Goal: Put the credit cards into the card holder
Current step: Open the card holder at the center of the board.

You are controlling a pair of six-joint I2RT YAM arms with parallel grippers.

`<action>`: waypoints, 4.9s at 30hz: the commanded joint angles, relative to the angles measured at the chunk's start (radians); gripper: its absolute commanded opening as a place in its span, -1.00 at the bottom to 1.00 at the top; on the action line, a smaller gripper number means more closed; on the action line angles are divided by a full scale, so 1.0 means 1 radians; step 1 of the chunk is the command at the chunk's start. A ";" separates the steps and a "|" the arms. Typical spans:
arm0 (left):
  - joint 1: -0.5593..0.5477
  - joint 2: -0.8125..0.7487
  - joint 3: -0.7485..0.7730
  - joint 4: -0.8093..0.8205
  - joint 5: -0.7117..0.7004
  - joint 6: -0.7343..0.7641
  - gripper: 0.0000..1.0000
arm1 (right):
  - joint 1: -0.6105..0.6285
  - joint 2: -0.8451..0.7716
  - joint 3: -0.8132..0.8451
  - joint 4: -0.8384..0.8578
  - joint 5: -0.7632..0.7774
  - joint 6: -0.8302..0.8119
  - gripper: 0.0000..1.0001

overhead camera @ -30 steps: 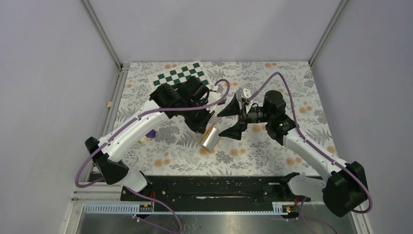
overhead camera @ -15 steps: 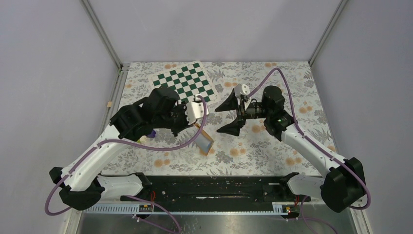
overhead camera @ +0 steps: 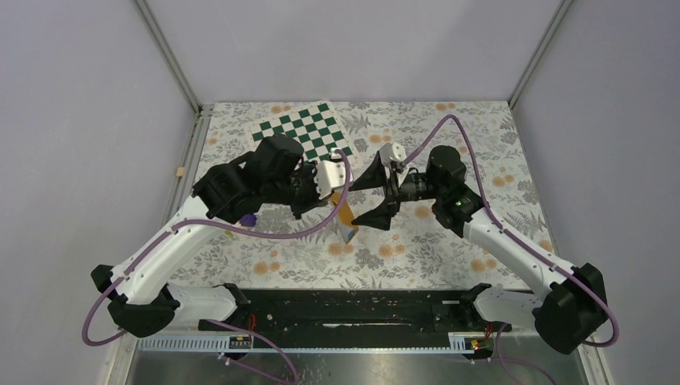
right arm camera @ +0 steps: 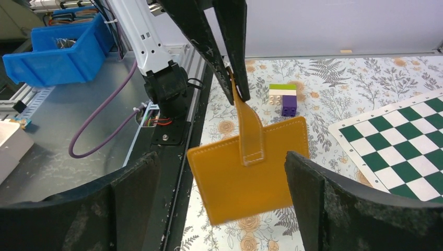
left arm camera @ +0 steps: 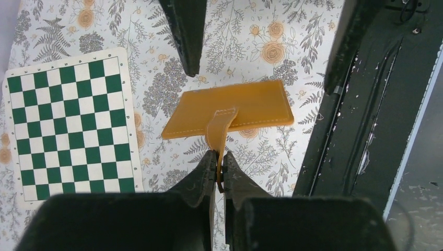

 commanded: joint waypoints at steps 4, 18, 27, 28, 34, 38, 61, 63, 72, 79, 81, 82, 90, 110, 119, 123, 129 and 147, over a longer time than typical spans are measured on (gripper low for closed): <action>-0.003 0.033 0.097 0.057 -0.008 -0.075 -1.00 | 0.077 -0.088 -0.028 -0.122 0.180 -0.074 0.97; -0.002 0.101 0.190 0.005 -0.040 -0.191 -1.00 | 0.205 -0.043 0.019 -0.265 0.526 -0.136 0.96; -0.002 0.142 0.231 -0.041 -0.030 -0.227 -1.00 | 0.243 -0.025 0.023 -0.242 0.773 -0.085 0.73; -0.003 0.143 0.230 -0.041 -0.024 -0.228 -1.00 | 0.243 -0.023 0.027 -0.243 0.797 -0.084 0.66; -0.003 0.135 0.231 -0.038 0.001 -0.241 -1.00 | 0.243 -0.004 0.052 -0.253 0.818 -0.074 -0.42; -0.002 0.133 0.227 -0.039 0.013 -0.257 -1.00 | 0.243 0.019 0.095 -0.334 0.837 -0.052 -1.00; 0.386 -0.143 -0.358 0.453 0.312 -0.811 0.97 | 0.006 -0.176 0.029 -0.509 0.429 0.268 -1.00; 0.386 -0.140 -0.408 0.497 0.379 -0.846 0.97 | -0.015 -0.179 0.031 -0.510 0.375 0.286 -1.00; 0.372 -0.149 -0.575 0.667 0.542 -0.954 0.63 | -0.053 -0.131 0.041 -0.415 0.159 0.440 -1.00; 0.319 -0.150 -0.619 0.698 0.555 -0.973 0.47 | -0.054 -0.107 0.047 -0.413 0.172 0.461 -1.00; 0.316 -0.145 -0.617 0.700 0.559 -0.975 0.38 | -0.055 -0.105 0.043 -0.412 0.182 0.462 -1.00; 0.315 -0.144 -0.614 0.697 0.561 -0.971 0.33 | -0.055 -0.102 0.042 -0.412 0.184 0.463 -1.00; 0.316 -0.158 -0.568 0.567 0.388 -0.910 0.38 | -0.056 -0.093 0.051 -0.412 0.181 0.470 -1.00; 0.245 -0.148 -0.503 0.592 0.477 -0.927 0.17 | -0.057 -0.067 0.046 -0.435 0.198 0.470 -1.00; 0.245 -0.150 -0.495 0.666 0.503 -0.974 0.18 | -0.057 -0.062 0.043 -0.424 0.174 0.480 -1.00; 0.245 -0.134 -0.533 0.737 0.527 -1.012 0.19 | -0.057 -0.067 0.035 -0.357 0.142 0.536 -1.00; 0.245 -0.121 -0.586 0.850 0.559 -1.064 0.20 | -0.057 -0.064 0.000 -0.147 0.066 0.710 -1.00; 0.246 -0.112 -0.645 1.010 0.587 -1.162 -1.00 | -0.090 -0.096 -0.044 -0.093 0.182 0.788 0.46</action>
